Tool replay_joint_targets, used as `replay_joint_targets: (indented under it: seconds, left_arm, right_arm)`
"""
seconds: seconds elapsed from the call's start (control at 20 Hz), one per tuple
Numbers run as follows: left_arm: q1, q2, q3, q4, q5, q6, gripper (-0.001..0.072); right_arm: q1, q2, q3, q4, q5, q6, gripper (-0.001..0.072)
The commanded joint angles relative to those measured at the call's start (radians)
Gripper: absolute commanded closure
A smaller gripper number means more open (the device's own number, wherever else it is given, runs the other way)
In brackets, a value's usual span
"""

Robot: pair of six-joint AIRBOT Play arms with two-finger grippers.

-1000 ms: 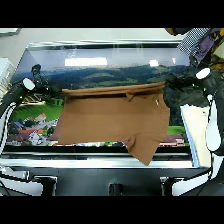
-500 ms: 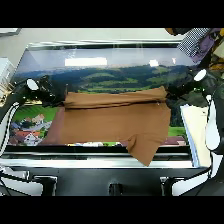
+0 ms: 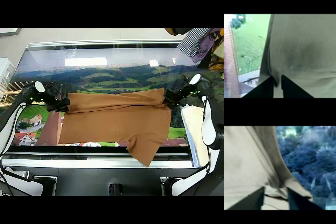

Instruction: Fold the clothes and pants, and hang the long-sleeved shirts on hangers.

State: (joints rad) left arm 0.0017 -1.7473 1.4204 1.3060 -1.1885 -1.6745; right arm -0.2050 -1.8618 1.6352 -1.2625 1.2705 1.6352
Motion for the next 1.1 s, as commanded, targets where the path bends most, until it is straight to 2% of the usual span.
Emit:
replay_joint_targets:
  seconds: [0.0, 0.1, 0.15, 0.2, 0.25, 0.3, 0.45, 0.65, 0.8, 0.85, 0.95, 1.05]
  left_arm:
    - [0.009, 0.006, 0.018, 0.0, -0.03, -0.01, 0.0574]
    - [0.034, 0.038, 0.049, 0.014, -0.092, 0.01, 0.0572]
    - [0.051, 0.066, 0.057, 0.03, -0.126, 0.024, 0.057]
    - [0.068, 0.098, 0.058, 0.047, -0.155, 0.038, 0.0523]
    - [0.087, 0.136, 0.053, 0.061, -0.196, 0.062, 0.0246]
    - [0.105, 0.175, 0.039, 0.069, -0.233, 0.094, 0.0073]
    - [0.177, 0.338, -0.105, 0.071, -0.268, 0.127, 0.0075]
    - [0.272, 0.605, -0.443, -0.075, -0.165, 0.127, 0.0076]
    - [0.291, 0.745, -0.62, -0.155, -0.105, 0.127, 0.0077]
    - [0.289, 0.774, -0.657, -0.159, -0.095, 0.127, 0.0099]
    - [0.29, 0.801, -0.695, -0.158, -0.095, 0.127, 0.0208]
    - [0.29, 0.801, -0.698, -0.158, -0.101, 0.127, 0.0208]
  right_arm:
    - [0.001, 0.007, 0.001, 0.029, 0.064, -0.012, 0.0323]
    - [-0.007, 0.062, 0.0, 0.027, 0.101, -0.074, 0.0232]
    - [-0.018, 0.104, 0.0, 0.029, 0.125, -0.102, 0.0232]
    - [-0.041, 0.148, -0.003, 0.045, 0.146, -0.113, 0.0232]
    - [-0.079, 0.203, -0.018, 0.085, 0.159, -0.134, 0.0232]
    - [-0.121, 0.262, -0.051, 0.12, 0.169, -0.152, 0.0233]
    - [-0.254, 0.48, -0.318, 0.178, 0.175, -0.164, 0.0236]
    - [-0.29, 0.728, -0.782, 0.225, 0.15, -0.159, 0.0236]
    - [-0.29, 0.824, -1.013, 0.241, 0.115, -0.163, 0.024]
    - [-0.29, 0.842, -1.07, 0.243, 0.105, -0.167, 0.024]
    - [-0.29, 0.853, -1.152, 0.265, 0.075, -0.175, 0.024]
    - [-0.29, 0.853, -1.201, 0.299, 0.021, -0.189, 0.0241]
